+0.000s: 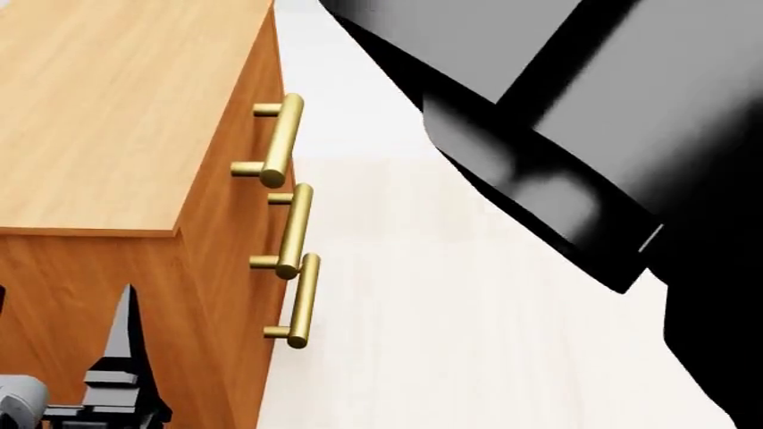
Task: Close the top drawer of the cabinet and put the bowl on top of it.
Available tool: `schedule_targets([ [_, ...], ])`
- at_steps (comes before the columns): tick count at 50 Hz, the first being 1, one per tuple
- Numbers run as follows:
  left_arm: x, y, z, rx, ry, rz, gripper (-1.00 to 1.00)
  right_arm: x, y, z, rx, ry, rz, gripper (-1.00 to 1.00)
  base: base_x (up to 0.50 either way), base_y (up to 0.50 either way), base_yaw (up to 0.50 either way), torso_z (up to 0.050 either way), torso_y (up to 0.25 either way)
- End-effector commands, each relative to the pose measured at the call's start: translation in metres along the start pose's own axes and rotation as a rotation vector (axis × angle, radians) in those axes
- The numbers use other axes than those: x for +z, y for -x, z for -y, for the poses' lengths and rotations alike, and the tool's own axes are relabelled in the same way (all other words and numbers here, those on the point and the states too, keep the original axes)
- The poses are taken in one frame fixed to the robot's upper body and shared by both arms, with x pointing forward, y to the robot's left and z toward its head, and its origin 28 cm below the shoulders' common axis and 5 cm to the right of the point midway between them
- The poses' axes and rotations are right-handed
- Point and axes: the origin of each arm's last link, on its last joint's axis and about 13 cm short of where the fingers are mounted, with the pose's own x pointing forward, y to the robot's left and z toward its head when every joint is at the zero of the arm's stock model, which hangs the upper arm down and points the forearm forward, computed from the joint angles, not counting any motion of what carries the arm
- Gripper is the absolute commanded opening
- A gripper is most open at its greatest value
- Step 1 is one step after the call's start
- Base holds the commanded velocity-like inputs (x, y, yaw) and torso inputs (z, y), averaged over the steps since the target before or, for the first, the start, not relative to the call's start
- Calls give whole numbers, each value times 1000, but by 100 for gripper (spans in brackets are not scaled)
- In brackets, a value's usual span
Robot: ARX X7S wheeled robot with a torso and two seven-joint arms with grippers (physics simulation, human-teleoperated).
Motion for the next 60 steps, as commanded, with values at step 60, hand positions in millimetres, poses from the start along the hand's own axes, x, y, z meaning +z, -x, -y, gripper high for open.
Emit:
schedule_targets([
  [60, -14, -3, -11, 92, -59, -25, 100, -7, -22, -149, 396, 18, 83, -100, 0, 0, 0, 1, 33],
])
